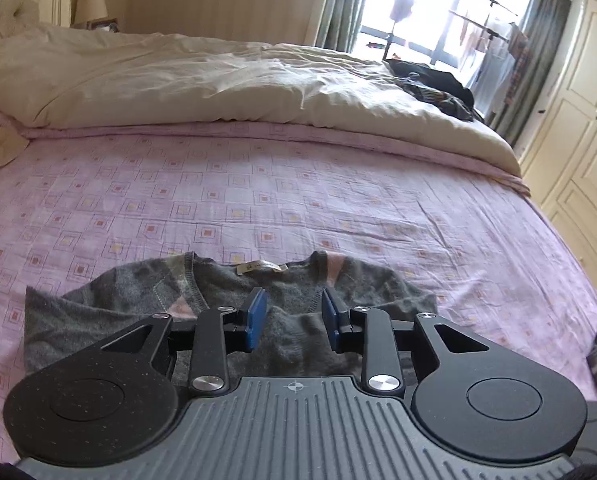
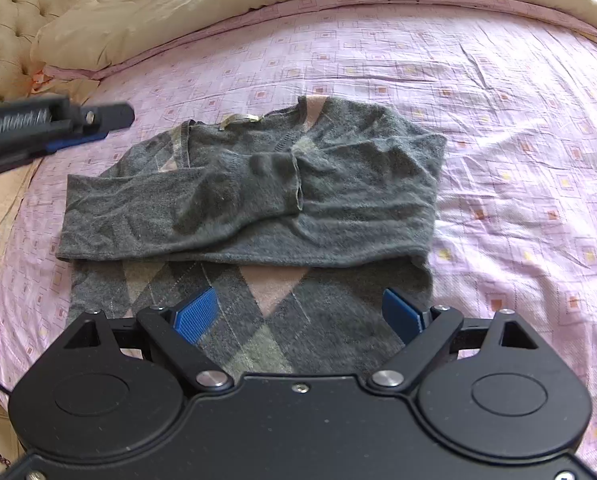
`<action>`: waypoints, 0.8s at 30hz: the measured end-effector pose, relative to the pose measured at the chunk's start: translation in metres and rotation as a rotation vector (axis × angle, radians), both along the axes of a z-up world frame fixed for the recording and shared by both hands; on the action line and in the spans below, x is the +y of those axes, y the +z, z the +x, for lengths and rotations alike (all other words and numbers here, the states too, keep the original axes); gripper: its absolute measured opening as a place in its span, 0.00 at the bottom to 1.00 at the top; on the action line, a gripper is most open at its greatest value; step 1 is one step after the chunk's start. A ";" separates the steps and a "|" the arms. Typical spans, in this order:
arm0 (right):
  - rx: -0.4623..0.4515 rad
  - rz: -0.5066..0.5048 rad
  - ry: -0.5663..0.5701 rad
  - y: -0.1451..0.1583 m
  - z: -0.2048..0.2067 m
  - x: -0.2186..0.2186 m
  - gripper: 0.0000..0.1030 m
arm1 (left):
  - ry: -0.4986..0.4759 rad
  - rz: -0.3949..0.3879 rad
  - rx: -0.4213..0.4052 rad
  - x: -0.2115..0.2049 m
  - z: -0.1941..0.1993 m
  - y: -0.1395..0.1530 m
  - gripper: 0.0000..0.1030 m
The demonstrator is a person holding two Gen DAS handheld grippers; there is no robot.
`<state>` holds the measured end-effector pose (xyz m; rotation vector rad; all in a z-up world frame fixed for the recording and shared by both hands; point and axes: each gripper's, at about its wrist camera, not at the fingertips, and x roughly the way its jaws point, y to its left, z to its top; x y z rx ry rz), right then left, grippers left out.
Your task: Fold small clothes
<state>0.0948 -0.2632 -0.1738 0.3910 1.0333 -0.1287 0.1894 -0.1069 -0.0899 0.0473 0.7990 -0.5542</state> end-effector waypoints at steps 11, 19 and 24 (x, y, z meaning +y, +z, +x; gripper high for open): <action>-0.011 -0.046 0.005 -0.014 0.073 -0.001 0.88 | 0.123 0.230 0.173 0.077 0.010 -0.067 0.36; -0.004 -0.020 0.070 -0.036 0.114 -0.011 0.78 | 0.203 0.287 0.285 0.119 0.019 -0.108 0.36; 0.033 0.025 0.077 -0.055 0.129 -0.018 0.67 | 0.189 0.261 0.284 0.121 0.018 -0.124 0.51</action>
